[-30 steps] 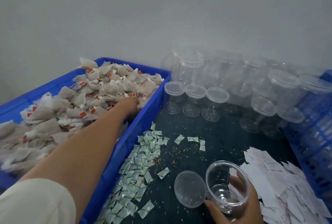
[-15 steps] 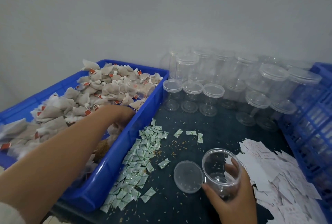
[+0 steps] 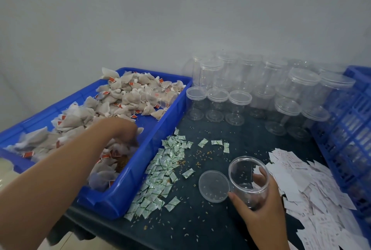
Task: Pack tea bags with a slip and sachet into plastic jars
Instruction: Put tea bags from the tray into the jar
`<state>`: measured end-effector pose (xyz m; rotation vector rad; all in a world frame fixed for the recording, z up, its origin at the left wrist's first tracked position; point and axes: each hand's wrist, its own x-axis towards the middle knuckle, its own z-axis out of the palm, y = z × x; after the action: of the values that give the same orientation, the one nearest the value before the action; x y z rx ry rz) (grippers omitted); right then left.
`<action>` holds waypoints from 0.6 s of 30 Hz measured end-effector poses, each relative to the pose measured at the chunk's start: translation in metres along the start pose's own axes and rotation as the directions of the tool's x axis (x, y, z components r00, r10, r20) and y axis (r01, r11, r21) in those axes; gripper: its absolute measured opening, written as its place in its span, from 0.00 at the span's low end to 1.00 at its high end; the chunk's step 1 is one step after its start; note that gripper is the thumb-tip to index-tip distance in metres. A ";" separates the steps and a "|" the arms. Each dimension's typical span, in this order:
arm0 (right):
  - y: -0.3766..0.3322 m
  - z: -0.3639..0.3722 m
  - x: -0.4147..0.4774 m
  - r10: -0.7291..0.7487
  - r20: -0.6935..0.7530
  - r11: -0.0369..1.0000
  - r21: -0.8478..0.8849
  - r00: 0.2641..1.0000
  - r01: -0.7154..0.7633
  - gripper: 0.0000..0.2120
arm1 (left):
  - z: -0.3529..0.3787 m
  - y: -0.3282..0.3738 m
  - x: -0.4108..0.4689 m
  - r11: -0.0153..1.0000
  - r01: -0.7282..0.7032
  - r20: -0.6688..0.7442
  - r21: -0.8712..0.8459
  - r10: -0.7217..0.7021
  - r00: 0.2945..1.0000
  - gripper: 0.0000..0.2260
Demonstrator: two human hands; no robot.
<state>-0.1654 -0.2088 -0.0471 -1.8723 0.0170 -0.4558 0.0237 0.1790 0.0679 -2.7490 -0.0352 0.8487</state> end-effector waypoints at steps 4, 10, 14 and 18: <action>-0.001 0.000 -0.002 -0.001 -0.003 1.000 0.000 1.000 0.001 0.46 | 0.013 -0.001 -0.009 0.999 0.037 0.002 -0.010 -0.037 0.999 0.09; 0.000 -0.002 -0.002 -0.011 -0.012 1.000 -0.014 1.000 0.011 0.44 | 0.004 -0.007 -0.023 0.963 -0.038 -0.236 -0.267 -0.027 0.971 0.10; 0.002 -0.001 -0.002 -0.009 -0.021 1.000 -0.016 1.000 0.009 0.45 | -0.012 -0.002 -0.045 0.776 -0.223 -0.491 -0.590 -0.125 0.862 0.08; 0.001 -0.001 -0.004 -0.031 -0.001 0.999 -0.019 1.000 0.031 0.44 | -0.031 0.022 -0.070 0.562 -0.418 -0.631 -0.714 -0.258 0.732 0.09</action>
<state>-0.1688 -0.2095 -0.0487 -1.8933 -0.0071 -0.4796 -0.0178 0.1432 0.1253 -3.8147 -0.2096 -0.4391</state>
